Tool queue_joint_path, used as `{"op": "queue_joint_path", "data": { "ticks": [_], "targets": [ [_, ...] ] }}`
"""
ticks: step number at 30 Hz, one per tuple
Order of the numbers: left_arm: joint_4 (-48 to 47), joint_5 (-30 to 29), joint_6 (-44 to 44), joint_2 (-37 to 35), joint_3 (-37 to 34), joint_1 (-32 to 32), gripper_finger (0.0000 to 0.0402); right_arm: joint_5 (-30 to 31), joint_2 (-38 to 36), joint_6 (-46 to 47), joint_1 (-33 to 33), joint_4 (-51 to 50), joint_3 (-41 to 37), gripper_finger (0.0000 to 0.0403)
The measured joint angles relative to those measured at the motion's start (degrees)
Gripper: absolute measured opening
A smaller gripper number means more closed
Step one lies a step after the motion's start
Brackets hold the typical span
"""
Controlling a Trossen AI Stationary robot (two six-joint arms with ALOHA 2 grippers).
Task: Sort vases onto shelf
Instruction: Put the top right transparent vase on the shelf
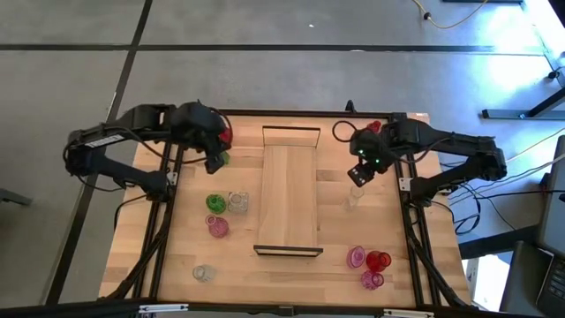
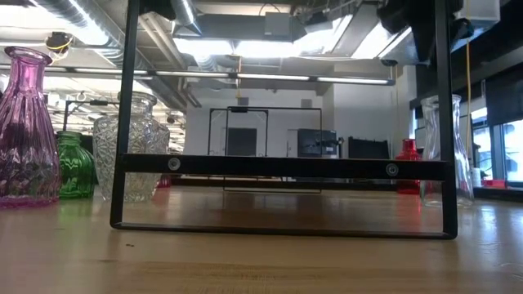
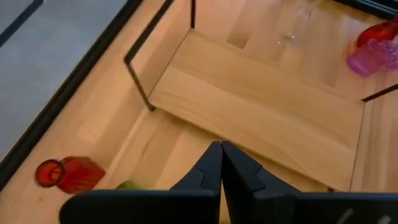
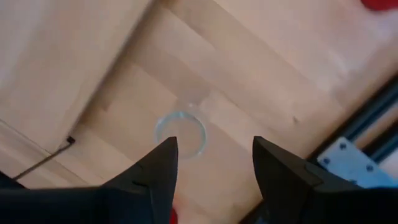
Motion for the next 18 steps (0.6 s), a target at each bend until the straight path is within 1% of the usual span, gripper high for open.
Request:
{"op": "queue_joint_path", "data": {
  "ticks": [5, 9, 11, 14, 18],
  "targets": [
    [-0.1, -2.2, 1.3, -0.1, 0.0, 0.0, 0.0, -3.5, 0.0, 0.4, 0.0, 0.2, -3.0, 0.0189],
    [-0.1, -2.6, 1.3, -0.1, 0.0, 1.1, 0.0, -6.9, 0.0, 0.4, 0.0, 3.8, -6.8, 0.0189],
    [-0.1, -1.5, 1.1, -0.1, 0.0, 2.1, 0.0, -7.1, 0.0, 0.6, 0.0, 4.7, -8.6, 0.0189],
    [-0.1, 1.9, 1.0, -0.1, 0.0, 4.0, 0.0, -6.3, 0.0, 1.2, 0.0, 6.8, -11.2, 0.0188],
    [-0.1, 2.8, 1.0, -0.1, 0.0, 5.5, 0.0, -5.5, -0.1, 1.2, 0.0, 8.2, -14.0, 0.0188]
  ]
}}
